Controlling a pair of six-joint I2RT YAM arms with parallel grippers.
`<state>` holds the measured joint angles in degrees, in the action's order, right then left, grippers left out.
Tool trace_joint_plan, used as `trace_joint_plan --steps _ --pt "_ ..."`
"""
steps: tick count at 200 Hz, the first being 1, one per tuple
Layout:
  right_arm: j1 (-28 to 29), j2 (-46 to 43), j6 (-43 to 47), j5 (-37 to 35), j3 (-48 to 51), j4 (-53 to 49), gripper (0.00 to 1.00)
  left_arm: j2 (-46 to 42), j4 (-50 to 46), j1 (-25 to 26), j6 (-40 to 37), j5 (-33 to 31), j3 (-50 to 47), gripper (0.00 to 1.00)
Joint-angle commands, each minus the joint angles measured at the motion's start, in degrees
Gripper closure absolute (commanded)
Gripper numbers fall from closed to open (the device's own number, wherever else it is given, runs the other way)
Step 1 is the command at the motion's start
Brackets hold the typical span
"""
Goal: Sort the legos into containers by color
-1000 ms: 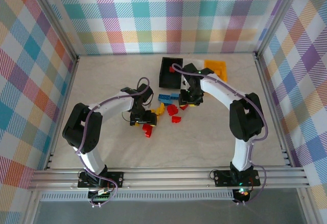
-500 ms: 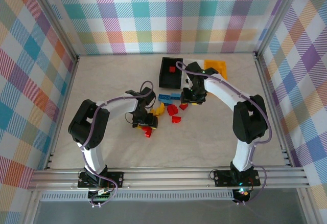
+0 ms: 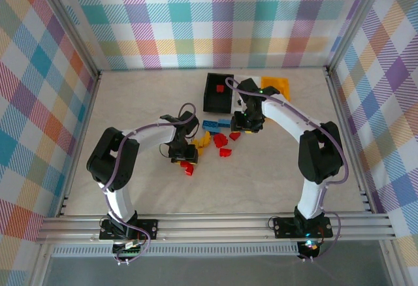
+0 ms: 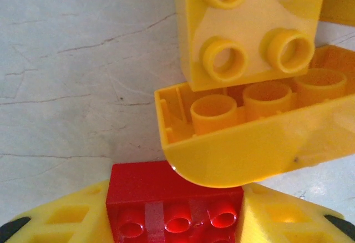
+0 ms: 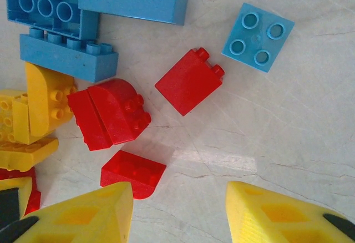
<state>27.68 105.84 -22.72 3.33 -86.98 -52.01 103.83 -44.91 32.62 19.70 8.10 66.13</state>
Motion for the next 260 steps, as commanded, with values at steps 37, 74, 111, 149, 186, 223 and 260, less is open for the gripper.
trace_joint_plan --steps 37,74,111,149,186,223,260 --pt "-0.19 -6.66 1.53 2.50 3.67 2.90 0.47 -6.99 -8.83 -2.39 -0.45 -2.76 11.22 0.53" --pt "-0.96 -11.72 1.41 3.61 6.16 5.89 0.46 2.39 -7.57 -5.37 -1.67 -2.18 28.73 0.53" --pt "-1.04 -16.24 1.28 3.34 6.93 5.30 0.46 21.75 -5.72 -6.19 -1.49 -2.19 55.50 0.54" --pt "-1.05 -20.41 0.60 2.31 7.15 2.70 0.44 38.90 -5.36 -6.78 0.11 -3.62 80.00 0.53" --pt "-1.05 -24.02 -0.46 0.56 9.72 1.04 0.41 43.92 1.26 -6.87 3.04 -0.61 84.03 0.37" --pt "-1.03 -23.65 -2.51 0.50 12.06 0.28 0.39 40.96 -0.27 -6.50 1.40 1.51 82.57 0.19" --pt "-0.93 -17.34 -2.09 4.19 11.78 -0.06 0.39 32.52 -4.38 -5.91 1.39 0.19 76.66 0.17"
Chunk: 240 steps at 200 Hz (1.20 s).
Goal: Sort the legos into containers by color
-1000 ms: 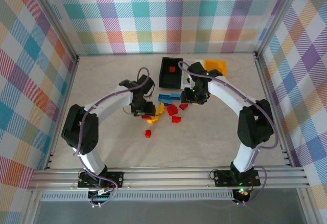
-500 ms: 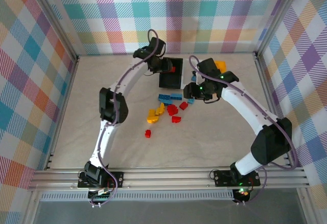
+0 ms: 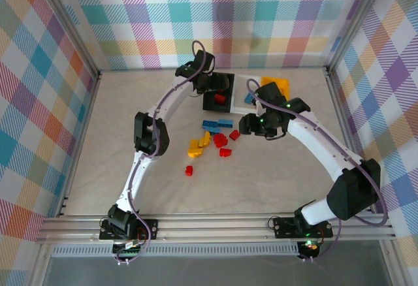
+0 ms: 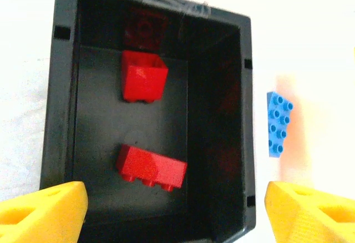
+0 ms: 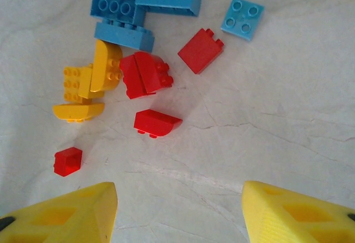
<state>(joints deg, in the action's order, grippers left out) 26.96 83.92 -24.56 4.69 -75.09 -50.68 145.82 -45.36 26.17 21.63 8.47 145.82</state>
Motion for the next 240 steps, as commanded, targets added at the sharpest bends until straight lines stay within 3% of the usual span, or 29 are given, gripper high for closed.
trace_joint_plan --steps 1,18,40,75,117,148,240 --pt "-0.23 4.85 -0.20 2.94 -0.17 -1.42 0.39 -9.97 -4.11 0.54 -0.58 -0.24 -3.37 0.17" --pt "0.45 9.28 1.72 2.67 -1.90 -2.29 0.40 -16.91 -7.10 0.60 -1.55 -1.88 -11.27 0.17" --pt "0.43 14.54 3.62 2.30 -3.49 -2.01 0.41 -28.56 -8.72 0.67 -3.23 -3.23 -28.58 0.18" --pt "2.03 18.35 6.18 7.41 -2.68 2.00 0.41 -46.50 -10.67 2.83 -5.09 -3.44 -54.72 0.18" --pt "7.12 23.71 8.04 6.43 -5.29 0.20 0.32 -60.88 -7.03 4.10 1.87 -2.89 -76.86 0.18" --pt "7.59 27.18 6.73 3.13 -7.60 -0.90 0.27 -63.76 -6.57 4.36 2.99 -3.37 -82.29 0.18" --pt "11.02 33.21 3.89 0.98 -10.95 1.17 0.26 -65.24 -8.25 4.59 1.45 -2.78 -85.95 0.17"
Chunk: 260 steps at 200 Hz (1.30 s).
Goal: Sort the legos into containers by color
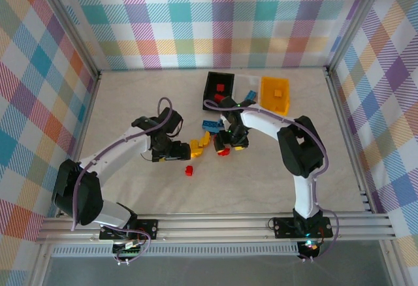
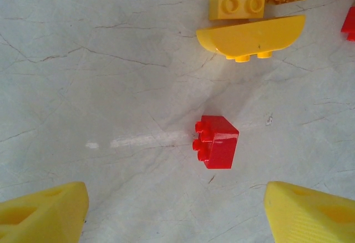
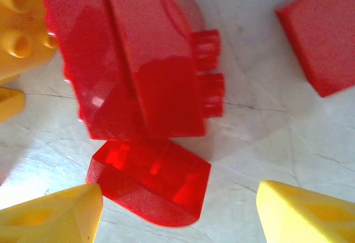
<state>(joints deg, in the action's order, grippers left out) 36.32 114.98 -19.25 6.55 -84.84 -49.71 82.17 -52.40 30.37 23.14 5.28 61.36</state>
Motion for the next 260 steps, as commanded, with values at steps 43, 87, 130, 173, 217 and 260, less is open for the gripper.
trace_joint_plan --steps 43,87,130,173,217,260 --pt "2.89 3.66 -2.02 -1.18 -2.12 0.69 0.28 -2.00 -1.21 0.39 -1.11 0.54 -3.00 0.17" --pt "3.06 5.22 -1.46 -2.20 -4.51 0.73 0.35 -2.66 -1.12 0.39 -1.33 0.43 -4.25 0.17" --pt "3.26 5.70 -1.32 -1.93 -5.43 -0.59 0.44 -3.05 -0.97 0.30 -1.34 0.17 -5.32 0.17" --pt "3.20 3.23 -2.11 -2.73 -2.89 -1.16 0.58 -2.52 0.27 0.30 -0.95 0.46 -5.86 0.17" --pt "3.19 -0.31 -2.12 -4.73 -2.25 -2.13 0.73 -1.15 1.25 0.28 -1.17 1.02 -5.81 0.17" --pt "2.29 -4.36 -2.46 -5.23 -6.68 -5.76 0.71 0.40 2.07 1.76 -2.17 2.07 -5.00 0.17"
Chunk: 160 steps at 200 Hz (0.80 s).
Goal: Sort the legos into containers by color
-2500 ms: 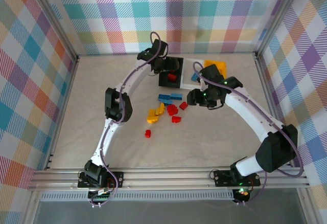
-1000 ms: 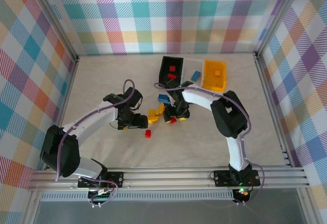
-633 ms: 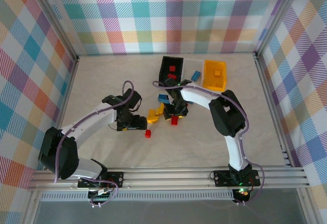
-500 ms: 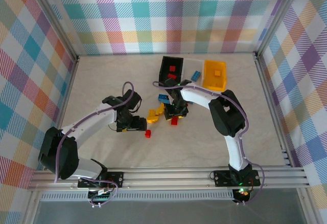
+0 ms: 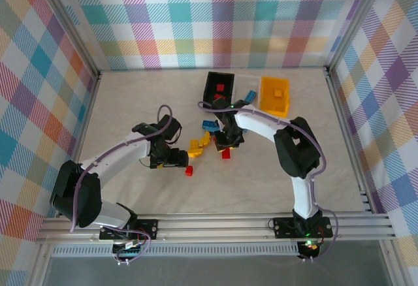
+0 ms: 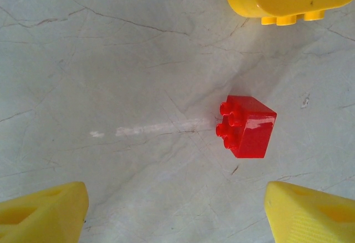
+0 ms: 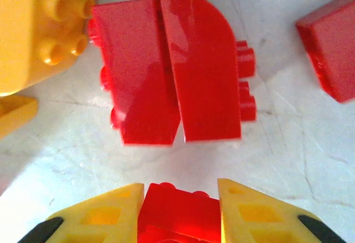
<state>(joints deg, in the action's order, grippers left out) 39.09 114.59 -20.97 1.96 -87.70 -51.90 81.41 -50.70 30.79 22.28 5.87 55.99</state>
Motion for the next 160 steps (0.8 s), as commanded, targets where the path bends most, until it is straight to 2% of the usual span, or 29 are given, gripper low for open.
trace_joint_plan --steps 1,42,112,138,160 --pt "-0.58 -3.99 -0.74 -0.64 -3.98 -3.65 0.71 1.28 0.39 1.41 -1.30 1.54 0.41 0.17" --pt "-6.06 0.86 1.66 -0.92 -18.31 -5.04 0.69 6.19 2.73 4.68 -0.84 2.62 1.88 0.18" --pt "-13.36 26.66 4.91 -3.01 -60.39 -8.57 0.68 12.67 4.07 6.29 -1.19 2.63 4.44 0.26" --pt "-14.29 30.12 3.93 -4.05 -61.55 -0.80 0.68 13.63 4.04 6.26 -1.10 2.83 4.91 0.35" --pt "-14.46 30.89 4.34 -5.34 -59.41 6.71 0.67 15.01 3.53 6.30 -1.37 3.31 6.10 0.38"
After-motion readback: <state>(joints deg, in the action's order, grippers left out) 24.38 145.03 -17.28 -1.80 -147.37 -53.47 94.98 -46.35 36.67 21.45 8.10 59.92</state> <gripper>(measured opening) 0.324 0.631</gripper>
